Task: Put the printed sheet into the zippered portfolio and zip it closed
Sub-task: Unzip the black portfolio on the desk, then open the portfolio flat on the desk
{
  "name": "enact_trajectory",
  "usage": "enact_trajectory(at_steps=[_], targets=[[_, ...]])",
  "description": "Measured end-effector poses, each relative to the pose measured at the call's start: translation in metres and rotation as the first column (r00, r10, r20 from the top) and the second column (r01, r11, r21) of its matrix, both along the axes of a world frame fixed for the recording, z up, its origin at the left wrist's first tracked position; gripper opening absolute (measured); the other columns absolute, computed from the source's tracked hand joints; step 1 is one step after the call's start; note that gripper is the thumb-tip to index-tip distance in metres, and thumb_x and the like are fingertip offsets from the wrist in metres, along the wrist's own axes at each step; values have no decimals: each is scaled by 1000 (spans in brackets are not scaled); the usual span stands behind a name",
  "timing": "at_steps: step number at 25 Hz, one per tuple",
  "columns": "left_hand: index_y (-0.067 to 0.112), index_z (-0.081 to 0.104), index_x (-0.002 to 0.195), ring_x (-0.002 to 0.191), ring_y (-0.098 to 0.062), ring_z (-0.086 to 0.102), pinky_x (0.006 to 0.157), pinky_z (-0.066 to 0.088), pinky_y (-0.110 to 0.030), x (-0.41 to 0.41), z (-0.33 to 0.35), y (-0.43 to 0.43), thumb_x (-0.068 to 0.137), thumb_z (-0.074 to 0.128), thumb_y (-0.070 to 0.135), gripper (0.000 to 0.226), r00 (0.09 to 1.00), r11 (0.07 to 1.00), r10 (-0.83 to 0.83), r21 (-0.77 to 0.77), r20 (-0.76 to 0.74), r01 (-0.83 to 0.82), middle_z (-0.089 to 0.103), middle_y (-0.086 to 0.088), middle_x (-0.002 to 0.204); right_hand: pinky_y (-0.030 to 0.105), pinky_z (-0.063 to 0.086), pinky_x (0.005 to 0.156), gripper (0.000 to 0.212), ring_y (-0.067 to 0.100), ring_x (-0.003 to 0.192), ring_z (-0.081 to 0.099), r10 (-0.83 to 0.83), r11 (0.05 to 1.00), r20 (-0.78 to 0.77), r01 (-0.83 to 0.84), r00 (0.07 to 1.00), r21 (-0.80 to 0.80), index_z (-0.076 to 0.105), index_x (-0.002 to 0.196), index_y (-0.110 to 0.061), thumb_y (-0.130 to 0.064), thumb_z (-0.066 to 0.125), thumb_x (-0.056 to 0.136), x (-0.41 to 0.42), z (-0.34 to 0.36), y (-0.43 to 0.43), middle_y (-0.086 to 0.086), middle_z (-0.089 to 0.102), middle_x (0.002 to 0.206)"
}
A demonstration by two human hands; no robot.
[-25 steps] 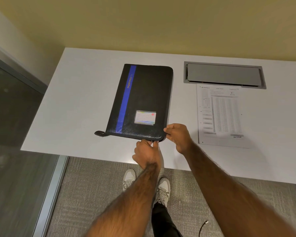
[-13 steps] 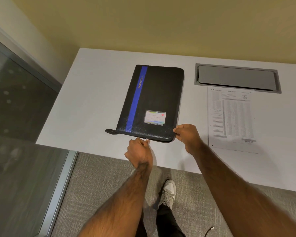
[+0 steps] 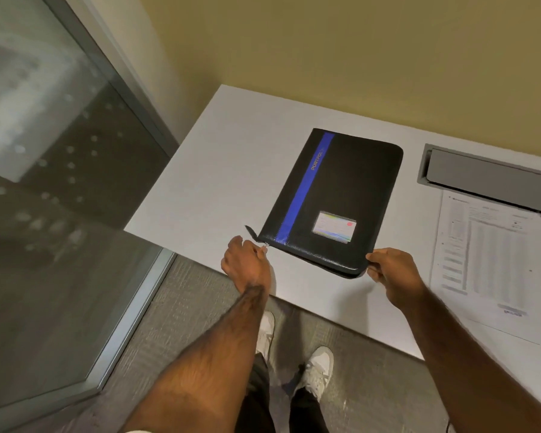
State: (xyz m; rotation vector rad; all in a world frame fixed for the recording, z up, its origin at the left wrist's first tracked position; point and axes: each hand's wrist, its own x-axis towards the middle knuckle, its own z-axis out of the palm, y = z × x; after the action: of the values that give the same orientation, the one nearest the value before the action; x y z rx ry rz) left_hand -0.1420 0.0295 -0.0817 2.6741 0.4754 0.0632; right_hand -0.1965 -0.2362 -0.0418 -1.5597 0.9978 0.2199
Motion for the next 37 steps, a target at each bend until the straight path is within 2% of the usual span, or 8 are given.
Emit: enact_trajectory(at_steps=[8, 13, 16, 21, 27, 32, 35, 37], targets=[[15, 69, 100, 117, -21, 54, 103, 37, -39, 9, -3, 44, 92, 66, 37, 24, 989, 970, -129, 195, -78, 142, 57, -2, 129, 46, 55, 92, 18, 33, 91, 65, -6, 1000, 1, 6, 1000, -21, 64, 79, -9, -8, 58, 96, 0, 21, 8, 20, 65, 98], [13, 64, 121, 143, -27, 34, 119, 19, -46, 23, 2, 59, 96, 56, 49, 45, 988, 988, -153, 5, -12, 153, 45, -11, 149, 41, 58, 77, 15, 32, 87, 64, 23, 993, 77, -14, 997, -118, 63, 81, -4, -8, 58, 94, 9, 57, 23, 20, 63, 93], [14, 62, 123, 140, -25, 40, 118, 28, -43, 52, 18, 63, 98, 51, 48, 44, 984, 960, -173, -215, 36, 176, 49, -8, 145, 44, 57, 75, 12, 30, 79, 59, 142, 961, 137, -103, 980, -258, 61, 83, 1, -9, 59, 90, 23, 85, 39, 21, 60, 90], [17, 57, 130, 111, -6, 58, 95, 43, -22, 112, 99, 31, 102, 44, 50, 46, 943, 721, -333, -649, -18, 242, 55, 4, 131, 18, 50, 66, 15, 15, 78, 59, 307, 924, 290, -211, 907, -318, 59, 87, -10, -22, 66, 92, 61, 134, 93, 4, 61, 85], [26, 54, 138, 117, -18, 60, 91, 52, -41, 171, 195, 8, 94, 28, 74, 70, 806, 405, -569, -909, -166, 99, 60, 7, 131, 19, 44, 72, 23, 6, 92, 57, 478, 853, 357, -328, 802, -406, 56, 88, -22, -43, 65, 90, 118, 142, 158, -6, 56, 102], [18, 63, 116, 92, -19, 68, 80, 55, -35, 199, 209, 18, 97, 55, 48, 36, 670, 554, -732, -681, -124, 479, 71, -5, 101, 22, 49, 85, 27, 7, 95, 56, 573, 803, 425, -379, 701, -460, 61, 100, -15, -36, 70, 86, 151, 129, 186, -2, 53, 109], [15, 64, 112, 92, -26, 67, 82, 56, -39, 213, 198, 34, 102, 50, 26, 21, 714, 602, -693, -628, -104, 493, 70, -7, 100, 18, 45, 89, 13, 6, 104, 57, 562, 802, 496, -288, 662, -523, 63, 91, -11, -22, 69, 89, 151, 116, 183, 2, 59, 107], [16, 62, 125, 101, -22, 68, 91, 56, -41, 222, 194, 51, 103, 48, 26, 27, 718, 595, -683, -674, -135, 438, 70, -4, 111, 22, 48, 89, 10, 13, 104, 61, 622, 665, 391, -193, 679, -722, 68, 92, -8, -18, 63, 92, 146, 93, 171, 8, 66, 106]])
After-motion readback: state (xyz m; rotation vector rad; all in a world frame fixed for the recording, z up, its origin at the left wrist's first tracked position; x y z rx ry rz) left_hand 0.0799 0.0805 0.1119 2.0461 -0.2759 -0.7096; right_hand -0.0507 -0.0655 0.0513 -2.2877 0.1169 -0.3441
